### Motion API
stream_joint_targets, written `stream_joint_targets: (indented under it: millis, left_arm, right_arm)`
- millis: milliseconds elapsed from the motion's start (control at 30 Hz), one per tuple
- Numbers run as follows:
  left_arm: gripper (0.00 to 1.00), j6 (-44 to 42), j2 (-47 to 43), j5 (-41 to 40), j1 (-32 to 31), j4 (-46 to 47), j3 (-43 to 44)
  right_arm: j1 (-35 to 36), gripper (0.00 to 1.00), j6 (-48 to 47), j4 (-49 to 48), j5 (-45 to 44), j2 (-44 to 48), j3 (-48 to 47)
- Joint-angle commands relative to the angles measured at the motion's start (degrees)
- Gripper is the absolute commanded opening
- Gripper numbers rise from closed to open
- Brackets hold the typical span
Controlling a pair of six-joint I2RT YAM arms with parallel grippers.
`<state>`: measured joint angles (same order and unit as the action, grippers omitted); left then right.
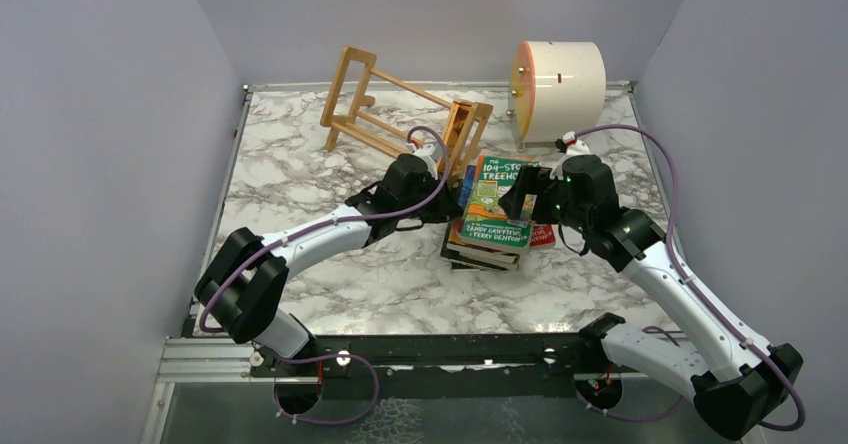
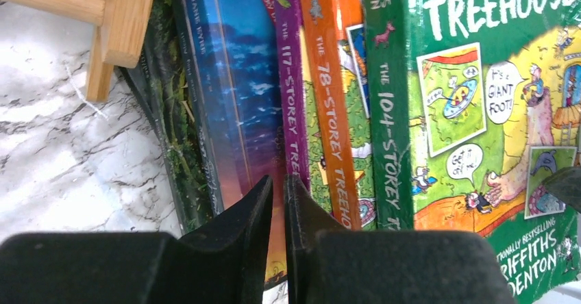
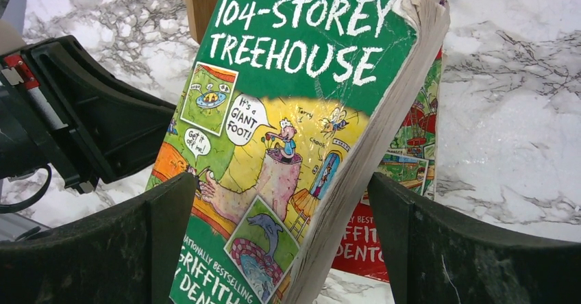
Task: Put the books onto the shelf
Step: Adjust the book at the center of the board.
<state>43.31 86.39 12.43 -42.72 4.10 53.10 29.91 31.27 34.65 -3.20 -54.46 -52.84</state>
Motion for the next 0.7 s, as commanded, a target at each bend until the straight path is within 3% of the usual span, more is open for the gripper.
stream_joint_targets:
  millis: [0,233,667]
  left_arm:
    - [0.11,0.5,-1.2,-0.8,-0.6,-1.4,2.6]
    - [0.33,2.1,-4.7,-2.1,1.8,-2.1,0.8]
    - [0.39,6.7,-6.1,7.6,3.8,4.6,0.0]
  right_arm:
    - [0.3,0.94,0.9,0.1,0.3,0.3,0.3]
    - [0.3,0.94,2.3,2.8,-2.2,1.5,0.0]
    - [0.2,0.94,1.8,6.1,-1.7,5.0,-1.0]
